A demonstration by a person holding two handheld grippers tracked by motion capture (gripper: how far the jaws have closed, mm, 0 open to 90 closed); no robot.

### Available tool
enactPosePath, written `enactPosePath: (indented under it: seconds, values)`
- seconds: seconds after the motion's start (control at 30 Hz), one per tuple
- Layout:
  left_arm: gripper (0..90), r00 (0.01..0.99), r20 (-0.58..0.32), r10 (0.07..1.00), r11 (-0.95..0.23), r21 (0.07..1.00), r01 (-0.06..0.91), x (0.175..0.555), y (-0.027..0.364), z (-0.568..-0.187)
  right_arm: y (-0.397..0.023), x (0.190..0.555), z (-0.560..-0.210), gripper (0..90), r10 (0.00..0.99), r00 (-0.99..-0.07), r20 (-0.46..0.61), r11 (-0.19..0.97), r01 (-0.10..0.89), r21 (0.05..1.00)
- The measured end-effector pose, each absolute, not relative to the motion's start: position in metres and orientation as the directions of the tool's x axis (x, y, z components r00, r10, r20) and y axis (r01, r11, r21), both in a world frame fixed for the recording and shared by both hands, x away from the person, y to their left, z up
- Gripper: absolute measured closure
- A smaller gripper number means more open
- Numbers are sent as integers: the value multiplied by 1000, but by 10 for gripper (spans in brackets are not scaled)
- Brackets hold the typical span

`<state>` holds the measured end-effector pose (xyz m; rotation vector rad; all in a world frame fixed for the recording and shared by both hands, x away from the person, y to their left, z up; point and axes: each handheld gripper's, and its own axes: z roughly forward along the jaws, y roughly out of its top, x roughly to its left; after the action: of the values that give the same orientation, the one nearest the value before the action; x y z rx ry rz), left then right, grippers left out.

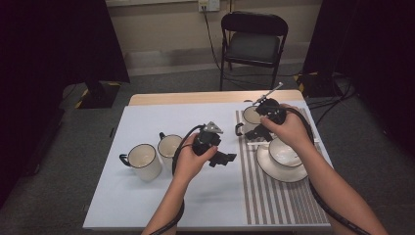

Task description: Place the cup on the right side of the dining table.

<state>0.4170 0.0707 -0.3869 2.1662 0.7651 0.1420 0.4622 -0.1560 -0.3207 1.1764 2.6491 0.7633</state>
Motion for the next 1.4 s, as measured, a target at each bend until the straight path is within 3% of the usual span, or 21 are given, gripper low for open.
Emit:
enactPosePath:
  seconds: [1.4]
  values:
    - [179,791,-153,592,-466,736,492,386,110,-395,-148,429,-334,178,685,-719,115,586,638,500]
